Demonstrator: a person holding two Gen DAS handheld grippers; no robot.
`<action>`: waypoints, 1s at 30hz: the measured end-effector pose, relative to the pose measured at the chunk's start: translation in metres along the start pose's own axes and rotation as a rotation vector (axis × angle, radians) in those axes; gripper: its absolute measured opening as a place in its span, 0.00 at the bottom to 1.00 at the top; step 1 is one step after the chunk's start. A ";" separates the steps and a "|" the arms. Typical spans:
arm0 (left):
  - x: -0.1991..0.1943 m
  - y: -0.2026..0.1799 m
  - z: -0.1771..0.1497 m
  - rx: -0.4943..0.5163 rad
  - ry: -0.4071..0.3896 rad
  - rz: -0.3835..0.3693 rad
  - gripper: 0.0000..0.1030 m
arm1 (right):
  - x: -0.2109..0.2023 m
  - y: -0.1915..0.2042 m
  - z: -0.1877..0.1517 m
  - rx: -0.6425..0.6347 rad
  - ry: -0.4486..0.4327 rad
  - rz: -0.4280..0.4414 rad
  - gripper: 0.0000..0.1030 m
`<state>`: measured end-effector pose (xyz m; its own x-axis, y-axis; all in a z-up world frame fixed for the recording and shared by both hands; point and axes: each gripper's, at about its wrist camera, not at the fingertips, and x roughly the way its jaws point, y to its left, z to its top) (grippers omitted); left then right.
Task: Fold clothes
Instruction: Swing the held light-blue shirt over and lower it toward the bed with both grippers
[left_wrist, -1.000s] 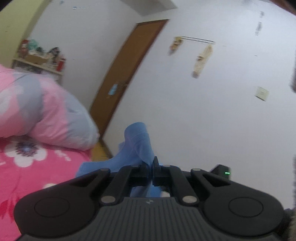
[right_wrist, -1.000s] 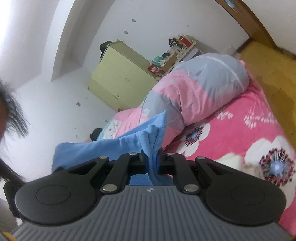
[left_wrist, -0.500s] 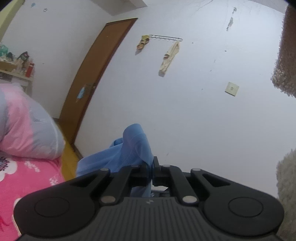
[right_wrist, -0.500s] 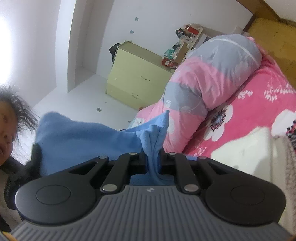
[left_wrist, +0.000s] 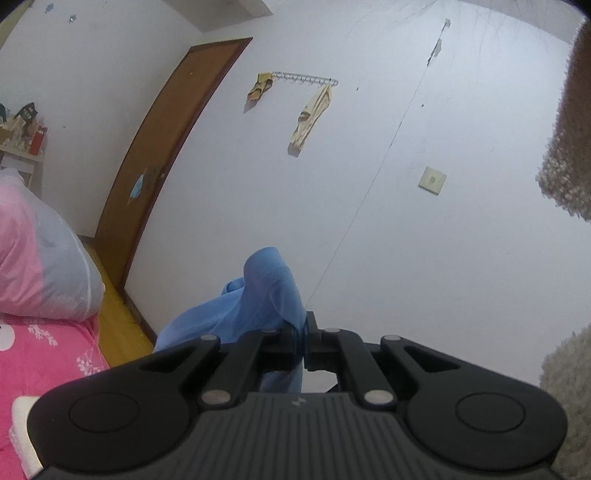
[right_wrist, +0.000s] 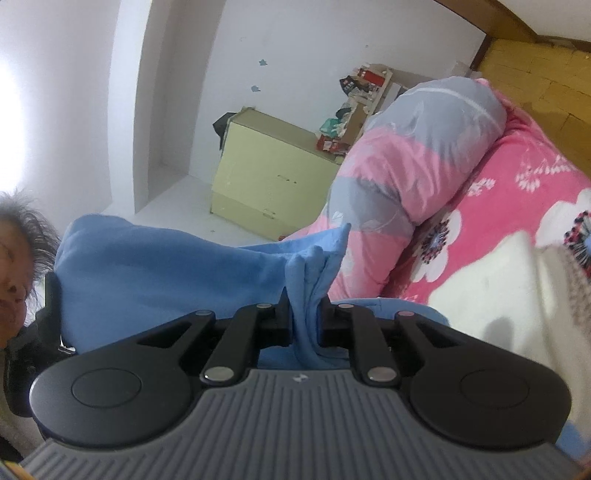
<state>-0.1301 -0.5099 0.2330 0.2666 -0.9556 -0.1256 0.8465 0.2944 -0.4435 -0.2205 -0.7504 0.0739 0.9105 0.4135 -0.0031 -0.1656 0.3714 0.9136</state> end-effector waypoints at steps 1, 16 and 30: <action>-0.008 0.001 0.001 0.000 -0.009 -0.002 0.04 | 0.002 0.007 -0.007 -0.006 0.001 0.000 0.11; -0.272 0.185 -0.028 -0.236 -0.033 0.204 0.04 | 0.139 0.071 -0.200 -0.069 0.057 -0.142 0.11; -0.450 0.483 -0.216 -0.612 0.299 0.800 0.31 | 0.323 -0.078 -0.363 -0.095 0.267 -0.504 0.11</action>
<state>0.0594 0.0594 -0.1161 0.4502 -0.4735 -0.7570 0.0741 0.8647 -0.4968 -0.0509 -0.3443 -0.1464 0.7609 0.3570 -0.5418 0.2190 0.6447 0.7324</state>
